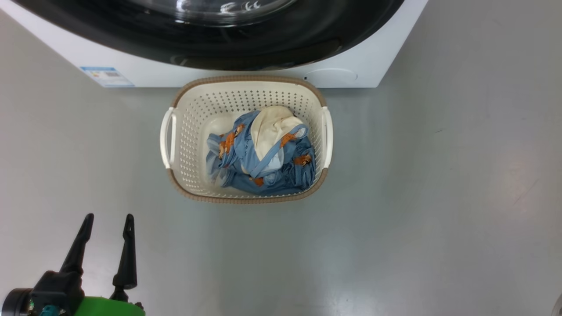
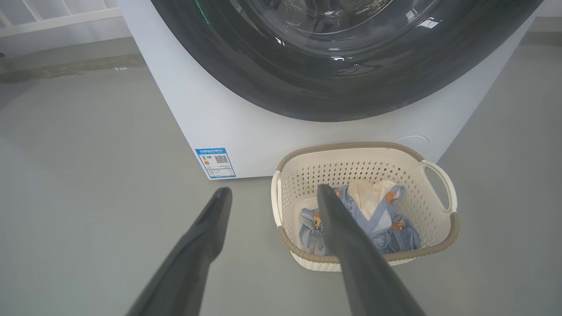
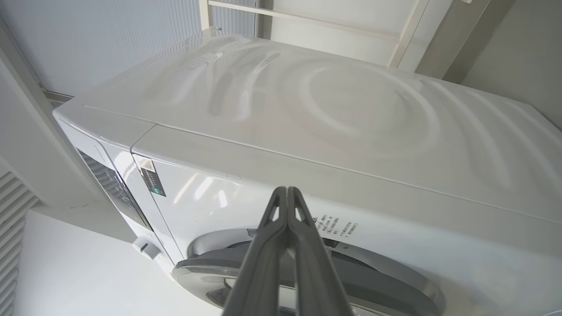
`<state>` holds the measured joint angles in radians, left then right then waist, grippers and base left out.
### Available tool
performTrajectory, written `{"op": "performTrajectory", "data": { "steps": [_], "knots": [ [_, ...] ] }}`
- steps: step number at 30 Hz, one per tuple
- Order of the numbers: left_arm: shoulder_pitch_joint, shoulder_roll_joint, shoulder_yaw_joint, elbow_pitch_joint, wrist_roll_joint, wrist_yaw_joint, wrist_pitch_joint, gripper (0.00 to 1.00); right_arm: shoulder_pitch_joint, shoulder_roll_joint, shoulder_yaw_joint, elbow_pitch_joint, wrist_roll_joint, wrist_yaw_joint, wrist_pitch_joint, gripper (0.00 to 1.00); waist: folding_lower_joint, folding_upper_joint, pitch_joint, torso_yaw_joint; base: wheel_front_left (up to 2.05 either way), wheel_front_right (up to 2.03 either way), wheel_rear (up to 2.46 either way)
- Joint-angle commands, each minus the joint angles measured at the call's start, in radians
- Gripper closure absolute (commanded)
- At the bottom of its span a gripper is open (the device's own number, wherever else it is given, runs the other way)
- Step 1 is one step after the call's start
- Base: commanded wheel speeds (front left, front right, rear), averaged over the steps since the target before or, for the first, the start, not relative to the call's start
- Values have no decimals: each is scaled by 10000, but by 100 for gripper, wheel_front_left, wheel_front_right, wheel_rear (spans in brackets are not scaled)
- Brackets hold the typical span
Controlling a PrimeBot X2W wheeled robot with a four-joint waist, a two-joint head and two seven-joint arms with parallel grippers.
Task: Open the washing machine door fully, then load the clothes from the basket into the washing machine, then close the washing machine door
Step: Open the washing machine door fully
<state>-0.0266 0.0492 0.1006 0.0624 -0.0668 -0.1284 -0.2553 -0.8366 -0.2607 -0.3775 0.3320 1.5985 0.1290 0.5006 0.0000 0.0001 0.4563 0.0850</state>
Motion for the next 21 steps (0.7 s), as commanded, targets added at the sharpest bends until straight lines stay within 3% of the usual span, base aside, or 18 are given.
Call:
{"op": "performTrajectory", "data": {
  "steps": [1, 21],
  "knots": [
    [75, 161, 329, -189, -20, -12, -65, 0, -353, -148, 248, -236, -212, 17, 87, 100, 0, -1, 192, 175, 0, 0, 0],
    [-387, 19, 214, -202, -327, -4, -65, 0, -2447, -270, 1989, -156, -694, 17, 752, 100, 0, -1, 1260, 1065, 0, 0, 0]
  ]
}}
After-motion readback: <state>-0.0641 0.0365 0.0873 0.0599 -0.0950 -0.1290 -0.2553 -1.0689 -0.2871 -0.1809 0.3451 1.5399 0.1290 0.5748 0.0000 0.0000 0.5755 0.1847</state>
